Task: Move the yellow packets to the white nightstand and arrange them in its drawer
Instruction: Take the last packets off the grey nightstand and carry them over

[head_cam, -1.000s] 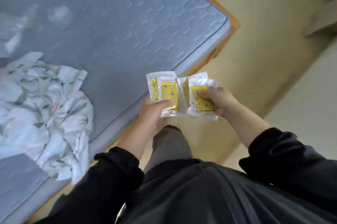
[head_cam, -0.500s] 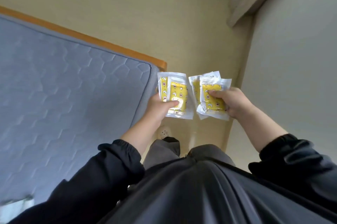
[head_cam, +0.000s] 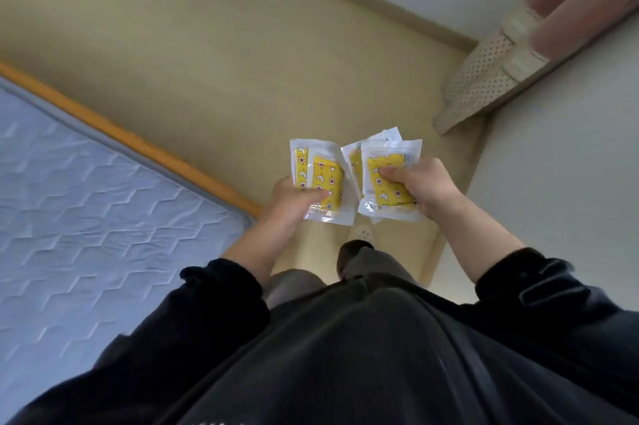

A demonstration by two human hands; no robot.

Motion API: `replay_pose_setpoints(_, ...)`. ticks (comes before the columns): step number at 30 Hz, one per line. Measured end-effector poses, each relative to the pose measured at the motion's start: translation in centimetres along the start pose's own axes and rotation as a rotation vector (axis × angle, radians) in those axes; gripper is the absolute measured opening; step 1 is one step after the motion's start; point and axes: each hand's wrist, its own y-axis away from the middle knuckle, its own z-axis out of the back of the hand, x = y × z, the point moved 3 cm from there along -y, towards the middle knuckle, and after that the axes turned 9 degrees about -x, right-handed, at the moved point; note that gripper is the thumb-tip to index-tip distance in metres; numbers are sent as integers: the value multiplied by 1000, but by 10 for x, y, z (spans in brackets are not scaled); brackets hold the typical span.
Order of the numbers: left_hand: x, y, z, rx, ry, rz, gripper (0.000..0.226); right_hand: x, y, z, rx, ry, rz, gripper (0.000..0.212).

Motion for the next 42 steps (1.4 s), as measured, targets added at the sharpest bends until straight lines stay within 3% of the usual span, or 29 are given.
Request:
replay_pose_setpoints(3,-32,-20,-15,-69,-22,39,20,53,-37,2,20,310,197,15)
replay_pose_setpoints(6,-57,-42,-16,-159,-45,50,21,91,-63,-10,34,582,365,33)
replay_pose_setpoints(7,-63,-49,-13,-185,-53,51,21,100,-72,-17,47,642,431,28)
replay_pose_setpoints(9,-72,-66,-4,-221,-39,65,22,117,-89,-31,60,701,563,9)
replay_pose_setpoints(11,-80,-81,7,-242,10,94,23,134,-104,-47,95,744,664,20)
replay_pose_setpoints(17,-117,-141,45,-299,135,126,23,213,-137,-116,211,916,1030,21)
replay_pose_setpoints(23,-176,-208,103,-422,217,157,24,310,-174,-206,314,1076,1238,24)
replay_pose_setpoints(26,-204,-239,138,-476,197,173,26,350,-188,-252,336,1133,1253,24)
replay_pose_setpoints(30,-235,-281,179,-482,253,192,28,395,-204,-313,359,1151,1110,24)
replay_pose_setpoints(36,-273,-367,257,-537,281,247,28,466,-232,-434,421,1127,1056,26)
replay_pose_setpoints(42,-340,-465,372,-641,-19,250,17,565,-274,-580,485,1077,1035,24)
